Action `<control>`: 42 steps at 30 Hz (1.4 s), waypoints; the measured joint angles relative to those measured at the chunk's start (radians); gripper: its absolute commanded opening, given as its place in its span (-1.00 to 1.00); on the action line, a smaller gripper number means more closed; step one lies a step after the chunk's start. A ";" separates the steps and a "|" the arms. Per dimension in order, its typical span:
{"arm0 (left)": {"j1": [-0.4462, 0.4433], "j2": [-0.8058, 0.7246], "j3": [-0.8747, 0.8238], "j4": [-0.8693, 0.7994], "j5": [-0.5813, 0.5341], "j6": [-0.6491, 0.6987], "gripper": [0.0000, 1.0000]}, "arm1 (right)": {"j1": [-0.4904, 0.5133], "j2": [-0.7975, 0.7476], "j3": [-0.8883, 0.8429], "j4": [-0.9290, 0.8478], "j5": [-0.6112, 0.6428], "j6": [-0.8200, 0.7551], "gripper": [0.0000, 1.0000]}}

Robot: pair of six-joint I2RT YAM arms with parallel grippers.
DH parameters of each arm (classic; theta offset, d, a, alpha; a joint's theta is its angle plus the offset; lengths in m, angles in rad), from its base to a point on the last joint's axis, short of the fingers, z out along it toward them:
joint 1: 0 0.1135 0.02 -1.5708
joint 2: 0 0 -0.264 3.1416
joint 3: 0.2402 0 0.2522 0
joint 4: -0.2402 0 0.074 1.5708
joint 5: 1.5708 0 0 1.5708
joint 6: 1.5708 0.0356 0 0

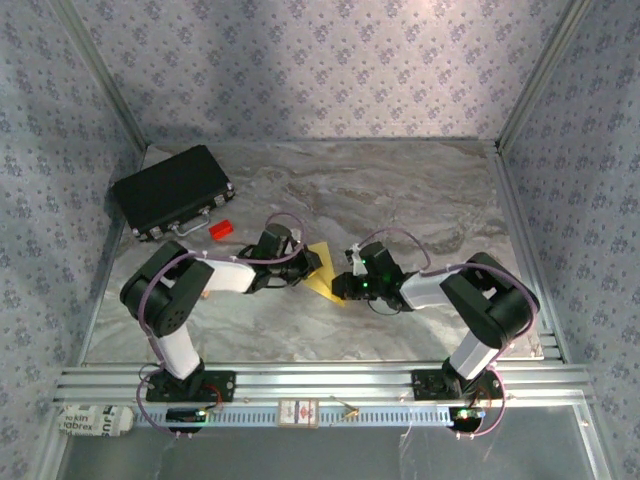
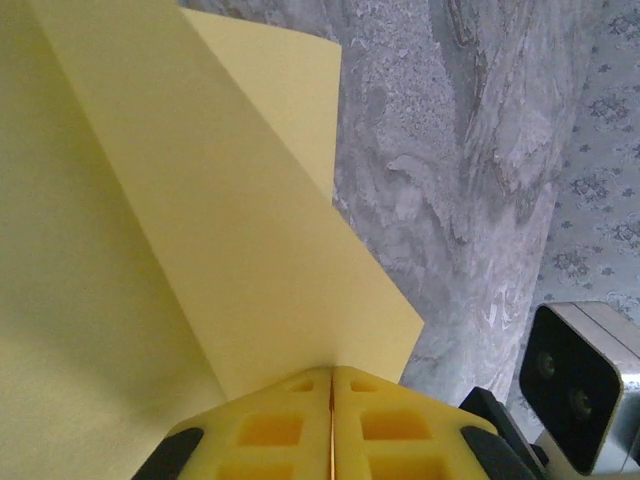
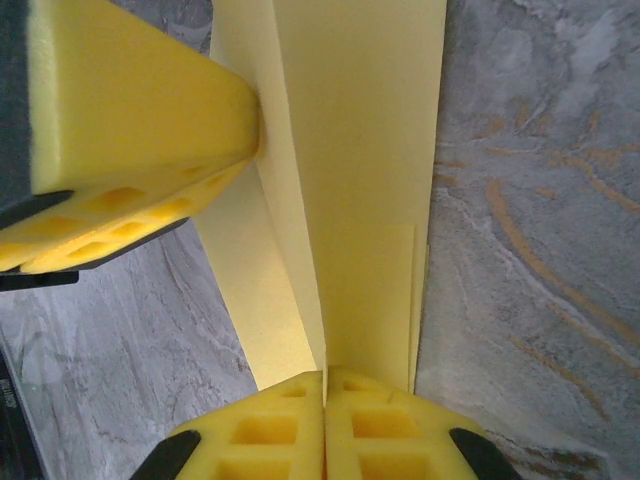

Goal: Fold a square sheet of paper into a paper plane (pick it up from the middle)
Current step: Fourth fold the wing at the center of the table.

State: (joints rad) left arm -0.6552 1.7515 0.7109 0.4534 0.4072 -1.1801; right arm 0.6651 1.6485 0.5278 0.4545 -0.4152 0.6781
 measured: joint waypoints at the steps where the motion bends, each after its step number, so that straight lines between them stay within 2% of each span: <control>1: 0.000 0.005 0.005 0.000 0.000 0.000 -0.82 | -0.003 0.002 0.000 0.002 -0.006 0.006 -0.84; 22: -0.002 0.053 0.033 -0.001 -0.004 0.001 -0.82 | -0.045 0.036 0.036 -0.034 -0.111 0.040 -0.82; 42: -0.002 0.098 0.064 -0.022 -0.003 0.019 -0.84 | -0.063 0.050 0.060 -0.072 -0.151 0.048 -0.80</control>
State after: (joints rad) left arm -0.6575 1.8500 0.7746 0.4313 0.4038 -1.1606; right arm 0.6022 1.6981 0.5877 0.3820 -0.5659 0.7261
